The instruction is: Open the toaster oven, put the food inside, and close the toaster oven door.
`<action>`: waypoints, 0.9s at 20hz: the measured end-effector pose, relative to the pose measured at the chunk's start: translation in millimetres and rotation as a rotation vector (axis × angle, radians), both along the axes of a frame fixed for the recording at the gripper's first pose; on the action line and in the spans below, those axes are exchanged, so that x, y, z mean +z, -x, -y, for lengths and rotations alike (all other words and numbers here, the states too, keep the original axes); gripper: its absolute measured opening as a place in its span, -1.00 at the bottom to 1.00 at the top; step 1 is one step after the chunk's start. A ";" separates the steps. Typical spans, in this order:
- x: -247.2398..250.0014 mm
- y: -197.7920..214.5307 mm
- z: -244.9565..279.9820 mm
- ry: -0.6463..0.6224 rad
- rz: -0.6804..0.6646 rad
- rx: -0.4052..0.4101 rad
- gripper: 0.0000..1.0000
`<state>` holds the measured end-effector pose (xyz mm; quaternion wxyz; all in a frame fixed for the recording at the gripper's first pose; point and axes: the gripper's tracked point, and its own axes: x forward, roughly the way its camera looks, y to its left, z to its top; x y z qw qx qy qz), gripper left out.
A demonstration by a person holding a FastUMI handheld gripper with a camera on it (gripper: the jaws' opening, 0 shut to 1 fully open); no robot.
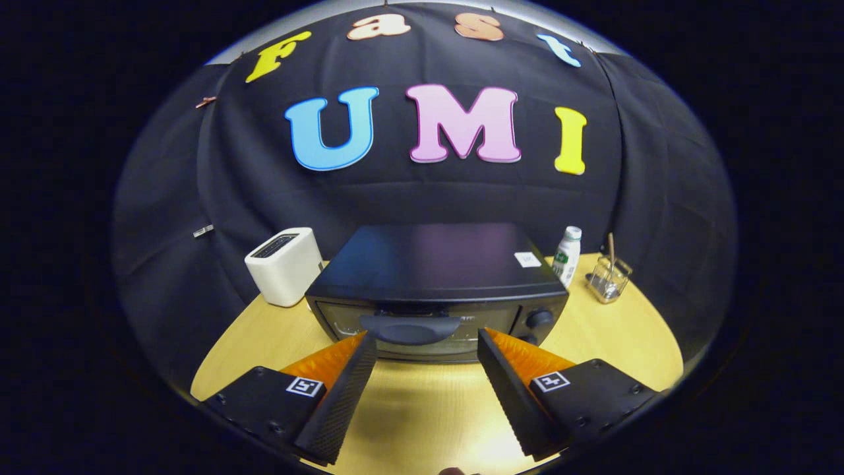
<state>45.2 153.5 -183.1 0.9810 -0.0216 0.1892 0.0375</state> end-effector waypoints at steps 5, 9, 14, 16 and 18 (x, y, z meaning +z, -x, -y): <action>78.1 20.0 65.2 0.061 0.224 -0.038 0.98; 118.7 43.4 103.1 0.113 0.318 -0.081 0.98; 140.1 76.9 119.6 0.107 0.341 -0.117 0.98; 143.6 84.3 121.8 0.101 0.347 -0.122 0.98; 146.2 87.1 124.9 0.099 0.348 -0.131 0.97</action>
